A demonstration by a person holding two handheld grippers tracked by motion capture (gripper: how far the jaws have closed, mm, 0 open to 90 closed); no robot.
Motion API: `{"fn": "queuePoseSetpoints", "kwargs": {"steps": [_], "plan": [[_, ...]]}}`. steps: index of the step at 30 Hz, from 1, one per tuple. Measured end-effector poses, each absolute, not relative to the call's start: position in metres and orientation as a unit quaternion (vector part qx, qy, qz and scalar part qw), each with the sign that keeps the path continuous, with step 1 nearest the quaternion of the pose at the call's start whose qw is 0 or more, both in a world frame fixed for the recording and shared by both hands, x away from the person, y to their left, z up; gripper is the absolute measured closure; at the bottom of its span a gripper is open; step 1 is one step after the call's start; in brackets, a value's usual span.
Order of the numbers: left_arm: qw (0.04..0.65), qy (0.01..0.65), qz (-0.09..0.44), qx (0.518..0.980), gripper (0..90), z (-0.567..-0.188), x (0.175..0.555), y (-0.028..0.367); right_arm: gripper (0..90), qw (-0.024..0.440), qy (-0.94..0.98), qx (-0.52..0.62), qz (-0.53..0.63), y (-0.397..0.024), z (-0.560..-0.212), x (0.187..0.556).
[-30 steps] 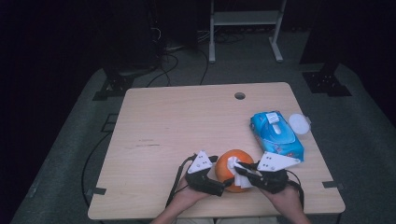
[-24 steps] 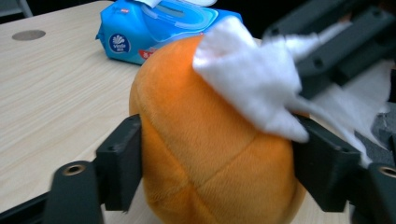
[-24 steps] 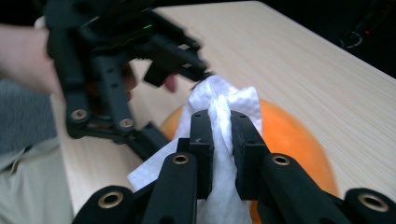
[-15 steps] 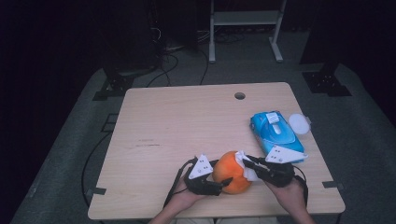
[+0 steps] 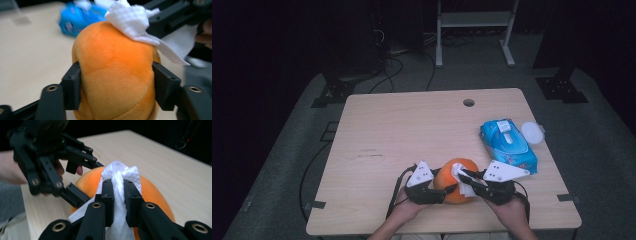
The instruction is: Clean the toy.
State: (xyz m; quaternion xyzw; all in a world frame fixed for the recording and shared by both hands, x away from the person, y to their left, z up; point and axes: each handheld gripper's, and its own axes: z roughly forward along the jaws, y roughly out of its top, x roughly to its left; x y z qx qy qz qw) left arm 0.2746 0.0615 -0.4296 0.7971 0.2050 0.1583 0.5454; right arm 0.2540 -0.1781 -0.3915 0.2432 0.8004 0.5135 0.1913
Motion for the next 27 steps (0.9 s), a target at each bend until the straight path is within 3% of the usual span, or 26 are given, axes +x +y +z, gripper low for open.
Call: {"fn": "queuePoseSetpoints", "kwargs": {"steps": [2, 10, 14, 15, 17, 21, 27], "plan": [[0.529, 0.184, 0.192, 0.806, 37.1, -0.43, 0.273, 0.058, 79.7, 0.195, 0.797, 0.241, 0.518, -0.179, -0.39, 0.256], [0.514, 0.183, 0.161, 0.822, 33.2, -0.442, 0.282, 0.071, 79.6, 0.181, 0.787, 0.301, 0.507, -0.198, -0.411, 0.282], [0.519, 0.226, 0.115, 0.817, 8.5, -0.44, 0.29, 0.075, 79.7, 0.171, 0.789, 0.301, 0.507, -0.194, -0.415, 0.28], [0.522, 0.232, 0.104, 0.815, 7.2, -0.44, 0.292, 0.077, 79.7, 0.169, 0.793, 0.29, 0.507, -0.189, -0.414, 0.276], [0.516, 0.235, 0.098, 0.818, 7.9, -0.442, 0.293, 0.079, 79.5, 0.169, 0.803, 0.266, 0.505, -0.177, -0.413, 0.268], [0.508, 0.209, 0.123, 0.826, 25.9, -0.441, 0.287, 0.082, 79.7, 0.187, 0.82, 0.234, 0.488, -0.165, -0.411, 0.258], [0.501, 0.165, 0.162, 0.834, 31.6, -0.44, 0.278, 0.075, 79.8, 0.183, 0.791, 0.3, 0.502, -0.196, -0.414, 0.277]]}}
